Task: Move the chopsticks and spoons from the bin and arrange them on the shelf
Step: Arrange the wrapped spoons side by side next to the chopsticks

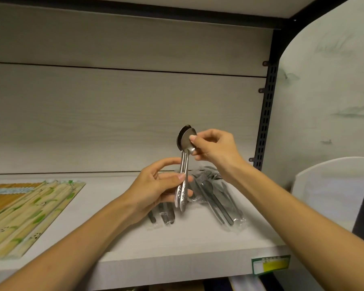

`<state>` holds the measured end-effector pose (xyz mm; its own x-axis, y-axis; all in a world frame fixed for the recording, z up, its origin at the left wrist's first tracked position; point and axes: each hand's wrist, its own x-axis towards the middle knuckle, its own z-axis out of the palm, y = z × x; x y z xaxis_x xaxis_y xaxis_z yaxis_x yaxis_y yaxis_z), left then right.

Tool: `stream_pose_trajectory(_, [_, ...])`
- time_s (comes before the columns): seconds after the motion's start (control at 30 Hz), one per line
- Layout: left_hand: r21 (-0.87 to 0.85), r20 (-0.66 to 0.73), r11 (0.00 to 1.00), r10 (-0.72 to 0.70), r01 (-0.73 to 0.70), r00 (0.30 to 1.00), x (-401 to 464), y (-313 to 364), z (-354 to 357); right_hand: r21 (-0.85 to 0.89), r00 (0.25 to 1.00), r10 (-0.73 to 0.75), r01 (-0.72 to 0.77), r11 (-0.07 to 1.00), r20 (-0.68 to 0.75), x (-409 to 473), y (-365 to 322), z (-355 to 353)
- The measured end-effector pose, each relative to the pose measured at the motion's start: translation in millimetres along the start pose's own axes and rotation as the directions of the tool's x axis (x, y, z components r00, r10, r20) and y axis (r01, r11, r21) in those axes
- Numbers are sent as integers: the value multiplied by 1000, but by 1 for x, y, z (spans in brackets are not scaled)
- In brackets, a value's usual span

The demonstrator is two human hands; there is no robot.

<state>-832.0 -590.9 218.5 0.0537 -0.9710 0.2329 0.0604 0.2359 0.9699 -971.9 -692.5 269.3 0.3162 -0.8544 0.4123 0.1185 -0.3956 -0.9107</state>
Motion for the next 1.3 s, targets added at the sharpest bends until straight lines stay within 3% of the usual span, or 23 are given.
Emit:
stream_pose_trajectory(0.2, [10,46,999,-32,32,998,2,-2,1,-23,995,72,-74,997,-75,5,12,0])
stream_pose_trajectory(0.37, [80,-8,996,-45,45,999,2,-3,2,-34,989,146,-146,989,-17,5,17,-14])
stream_pose_trajectory(0.57, [20,-127,1000,14,-12,992,7,-1,-6,-396,984,87,-142,907,-154,19,46,-74])
stream_pose_trajectory(0.7, [-7,-180,1000,20,-21,983,21,3,-4,-719,970,232,-210,663,-70,30,64,-93])
stream_pose_trajectory(0.83, [65,-208,997,43,-30,977,35,1,0,-889,969,240,-69,453,47,40,81,-89])
stream_pose_trajectory(1.03, [139,-244,990,10,25,970,41,-15,-7,-846,964,131,132,516,230,34,97,-78])
stream_pose_trajectory(1.2, [147,-228,989,9,25,974,42,-17,-5,-843,925,98,287,454,368,37,103,-80])
stream_pose_trajectory(1.3, [154,-222,987,-5,40,975,40,-19,-3,-872,926,111,292,393,360,39,106,-81])
